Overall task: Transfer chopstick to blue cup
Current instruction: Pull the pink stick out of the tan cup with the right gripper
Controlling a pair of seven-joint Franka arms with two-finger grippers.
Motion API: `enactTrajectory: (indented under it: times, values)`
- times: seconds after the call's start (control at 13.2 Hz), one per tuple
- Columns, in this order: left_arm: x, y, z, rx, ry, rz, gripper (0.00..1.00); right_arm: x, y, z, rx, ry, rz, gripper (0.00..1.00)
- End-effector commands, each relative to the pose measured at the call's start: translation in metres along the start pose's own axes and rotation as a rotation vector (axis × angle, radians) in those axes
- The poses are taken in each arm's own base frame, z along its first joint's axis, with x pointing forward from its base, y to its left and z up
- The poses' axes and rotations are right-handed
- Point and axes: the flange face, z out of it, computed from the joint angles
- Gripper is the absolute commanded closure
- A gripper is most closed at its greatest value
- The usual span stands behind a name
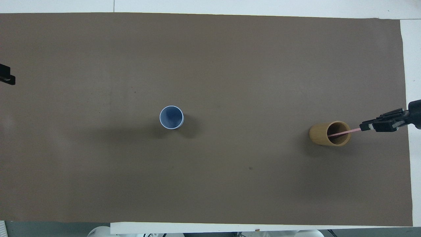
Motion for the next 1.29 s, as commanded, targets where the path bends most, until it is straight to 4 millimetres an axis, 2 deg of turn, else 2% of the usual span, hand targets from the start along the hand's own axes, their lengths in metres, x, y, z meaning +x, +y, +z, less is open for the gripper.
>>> enactTrajectory:
  times: [0.0, 0.23, 0.38, 0.45, 0.61, 0.68, 0.91, 0.98, 1.14, 1.21]
  values:
    - [-0.004, -0.001, 0.000, 0.006, -0.006, -0.006, 0.00, -0.008, -0.004, 0.000, -0.014, -0.009, -0.013, 1.00]
    - [-0.004, -0.001, 0.000, 0.006, -0.006, -0.006, 0.00, -0.003, -0.008, -0.002, -0.020, -0.014, -0.016, 1.00]
    - [-0.004, -0.001, 0.000, 0.006, -0.006, -0.004, 0.00, 0.006, -0.018, -0.020, -0.077, -0.027, -0.046, 1.00]
    - [-0.004, -0.001, 0.000, 0.006, -0.006, -0.006, 0.00, 0.021, -0.040, -0.033, -0.152, -0.061, -0.087, 1.00]
    - [-0.004, -0.001, 0.000, 0.006, -0.006, -0.006, 0.00, 0.037, -0.084, -0.068, -0.298, -0.075, -0.073, 1.00]
    - [-0.004, -0.001, 0.000, 0.006, -0.006, -0.006, 0.00, 0.047, -0.113, -0.080, -0.332, -0.088, -0.073, 1.00]
    - [-0.004, -0.002, 0.000, 0.008, -0.006, -0.006, 0.00, 0.062, -0.175, -0.111, -0.348, -0.063, 0.018, 1.00]
    - [-0.004, -0.001, 0.000, 0.006, -0.006, -0.006, 0.00, 0.072, -0.205, -0.120, -0.365, -0.046, 0.052, 1.00]
    - [-0.004, -0.001, 0.000, 0.006, -0.006, -0.006, 0.00, 0.103, -0.269, -0.111, -0.391, -0.012, 0.140, 1.00]
    - [-0.004, -0.001, 0.000, 0.006, -0.006, -0.006, 0.00, 0.121, -0.296, -0.093, -0.400, 0.001, 0.191, 1.00]
